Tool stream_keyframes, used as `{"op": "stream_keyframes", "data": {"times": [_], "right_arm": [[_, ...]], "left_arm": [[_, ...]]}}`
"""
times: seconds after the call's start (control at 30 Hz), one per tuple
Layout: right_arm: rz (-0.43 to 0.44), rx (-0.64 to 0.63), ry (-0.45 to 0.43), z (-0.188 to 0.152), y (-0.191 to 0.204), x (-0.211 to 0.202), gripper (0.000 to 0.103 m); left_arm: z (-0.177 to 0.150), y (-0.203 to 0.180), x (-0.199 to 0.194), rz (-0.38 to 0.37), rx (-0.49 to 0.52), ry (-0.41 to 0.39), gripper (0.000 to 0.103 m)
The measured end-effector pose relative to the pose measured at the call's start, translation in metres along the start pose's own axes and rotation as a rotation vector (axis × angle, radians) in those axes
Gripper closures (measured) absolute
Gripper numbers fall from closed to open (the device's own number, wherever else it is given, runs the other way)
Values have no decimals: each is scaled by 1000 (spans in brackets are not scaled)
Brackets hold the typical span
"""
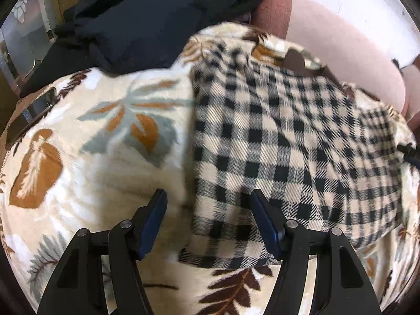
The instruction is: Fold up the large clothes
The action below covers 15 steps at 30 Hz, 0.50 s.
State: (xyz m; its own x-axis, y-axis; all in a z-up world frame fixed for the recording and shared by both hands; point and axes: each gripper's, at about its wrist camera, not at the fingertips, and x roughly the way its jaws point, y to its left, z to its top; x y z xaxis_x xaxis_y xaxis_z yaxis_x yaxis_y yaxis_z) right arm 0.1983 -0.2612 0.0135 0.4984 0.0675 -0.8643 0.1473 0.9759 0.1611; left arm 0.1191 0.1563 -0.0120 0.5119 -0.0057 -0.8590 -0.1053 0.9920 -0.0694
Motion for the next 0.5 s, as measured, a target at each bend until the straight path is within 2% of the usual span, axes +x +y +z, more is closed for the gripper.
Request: {"op": "stream_keyframes", "data": {"times": [0.13, 0.27, 0.33, 0.4, 0.5], "right_arm": [[42, 9, -26, -39, -7, -13, 35], [66, 35, -67, -88, -21, -19, 33], [114, 60, -67, -104, -31, -17, 33], [136, 66, -66, -111, -39, -11, 33], [176, 35, -34, -108, -33, -3, 33]], "left_arm": [[5, 26, -15, -14, -56, -52, 37], [5, 42, -5, -139, -93, 0, 37], [2, 41, 1, -137, -77, 7, 36], [1, 35, 4, -139, -55, -10, 25], [-1, 21, 9, -108, -6, -31, 23]]}}
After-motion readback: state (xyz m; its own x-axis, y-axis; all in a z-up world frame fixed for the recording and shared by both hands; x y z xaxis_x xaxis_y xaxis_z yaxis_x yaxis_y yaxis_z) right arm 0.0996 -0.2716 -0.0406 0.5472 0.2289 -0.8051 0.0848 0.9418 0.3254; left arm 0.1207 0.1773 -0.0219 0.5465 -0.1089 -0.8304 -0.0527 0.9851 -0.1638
